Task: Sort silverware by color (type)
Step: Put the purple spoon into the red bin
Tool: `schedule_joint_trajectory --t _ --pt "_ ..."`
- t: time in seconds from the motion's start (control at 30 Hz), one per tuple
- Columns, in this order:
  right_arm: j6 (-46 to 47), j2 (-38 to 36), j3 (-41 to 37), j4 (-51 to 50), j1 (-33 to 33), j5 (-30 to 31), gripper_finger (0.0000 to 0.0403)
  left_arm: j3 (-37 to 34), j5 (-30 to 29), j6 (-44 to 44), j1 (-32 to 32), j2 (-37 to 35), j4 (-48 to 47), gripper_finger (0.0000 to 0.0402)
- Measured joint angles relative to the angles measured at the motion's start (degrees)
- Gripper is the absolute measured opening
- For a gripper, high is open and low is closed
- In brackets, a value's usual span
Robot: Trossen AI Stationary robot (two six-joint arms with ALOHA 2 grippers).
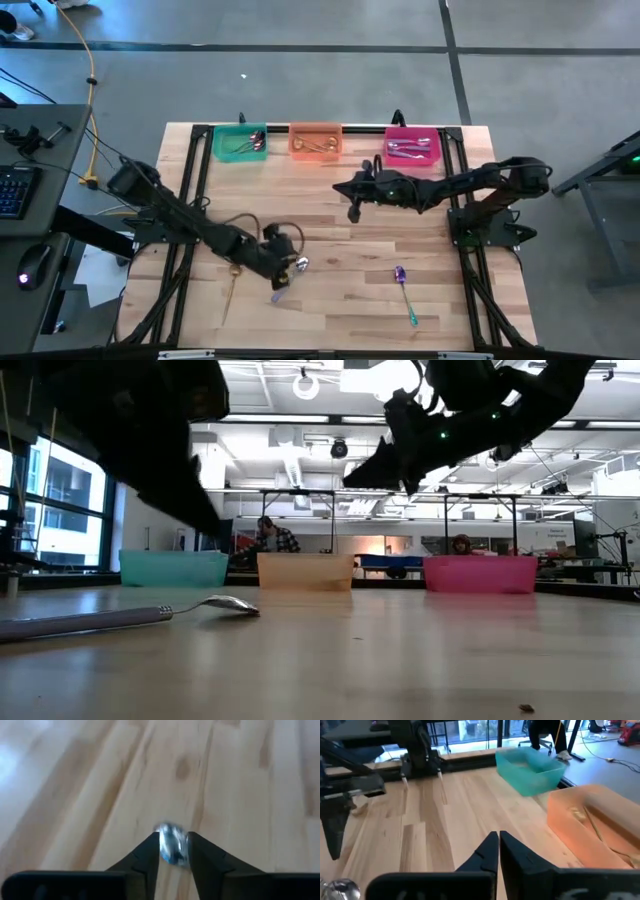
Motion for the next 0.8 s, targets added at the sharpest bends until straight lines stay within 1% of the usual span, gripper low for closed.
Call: schedule_joint_trajectory --t 0.1,0.23,0.37,0.5,0.7,0.8 --pt "0.0 -0.1 0.2 0.0 0.0 0.0 0.0000 4.0 0.8 -3.8 -1.2 3.4 -7.3 0.0112" --pt "-0.1 0.0 0.1 -0.5 0.0 0.0 0.0000 7.0 2.7 -9.6 -2.0 7.1 -11.8 0.0128" --pt "-0.1 0.0 0.1 -0.6 0.0 0.0 0.0000 7.4 3.5 -14.1 -2.0 9.5 -10.6 0.0133" --pt "-0.1 0.0 0.1 -0.4 0.0 0.0 0.0000 7.4 3.5 -16.5 -1.7 11.8 -9.9 0.0133" --pt "0.0 0.0 0.1 -0.4 0.0 -0.1 0.0000 7.5 3.0 -14.4 -1.3 14.0 -4.2 0.0133" --pt "0.0 0.1 0.1 -0.4 0.0 -0.1 0.0000 7.4 3.9 -13.1 -1.0 14.2 -1.9 0.0133"
